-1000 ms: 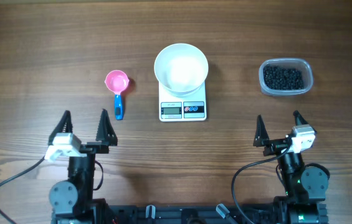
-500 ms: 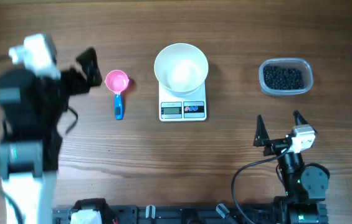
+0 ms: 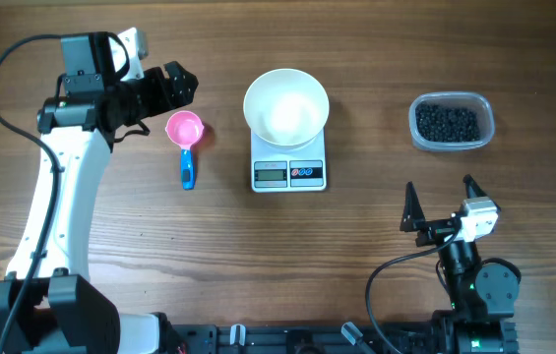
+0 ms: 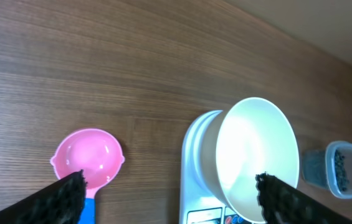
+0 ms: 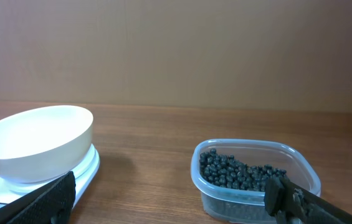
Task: Scoop item into bowl and weigh 150g on scale
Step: 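Reach the left gripper forward over the pink scoop's blue handle, then lower the left gripper and close it on the blue handle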
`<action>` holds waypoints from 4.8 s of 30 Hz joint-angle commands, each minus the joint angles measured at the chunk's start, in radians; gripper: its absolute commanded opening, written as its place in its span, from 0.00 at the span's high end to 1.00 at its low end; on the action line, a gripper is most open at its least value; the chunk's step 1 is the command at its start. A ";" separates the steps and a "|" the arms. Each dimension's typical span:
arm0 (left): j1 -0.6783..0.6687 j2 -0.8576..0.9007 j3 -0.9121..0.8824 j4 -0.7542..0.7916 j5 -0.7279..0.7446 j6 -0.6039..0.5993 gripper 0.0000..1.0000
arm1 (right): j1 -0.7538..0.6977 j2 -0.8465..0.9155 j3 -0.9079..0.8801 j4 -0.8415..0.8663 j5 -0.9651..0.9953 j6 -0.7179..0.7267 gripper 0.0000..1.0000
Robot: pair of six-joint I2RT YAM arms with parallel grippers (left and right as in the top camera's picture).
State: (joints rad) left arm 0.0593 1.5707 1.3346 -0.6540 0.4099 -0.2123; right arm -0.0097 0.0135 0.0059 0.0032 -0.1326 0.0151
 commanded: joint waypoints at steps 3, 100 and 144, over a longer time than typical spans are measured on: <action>0.003 0.043 0.010 -0.021 0.035 -0.005 0.00 | -0.005 -0.006 0.000 0.003 0.010 0.011 0.00; -0.181 0.348 -0.256 0.188 -0.445 -0.161 0.67 | -0.005 -0.006 0.000 0.003 0.010 0.011 0.00; -0.178 0.329 -0.234 0.163 -0.426 -0.163 0.03 | -0.005 -0.006 0.000 0.003 0.010 0.011 0.00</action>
State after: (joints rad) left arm -0.1242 1.8832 1.1000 -0.4496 -0.0143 -0.3714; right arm -0.0097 0.0135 0.0059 0.0032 -0.1326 0.0151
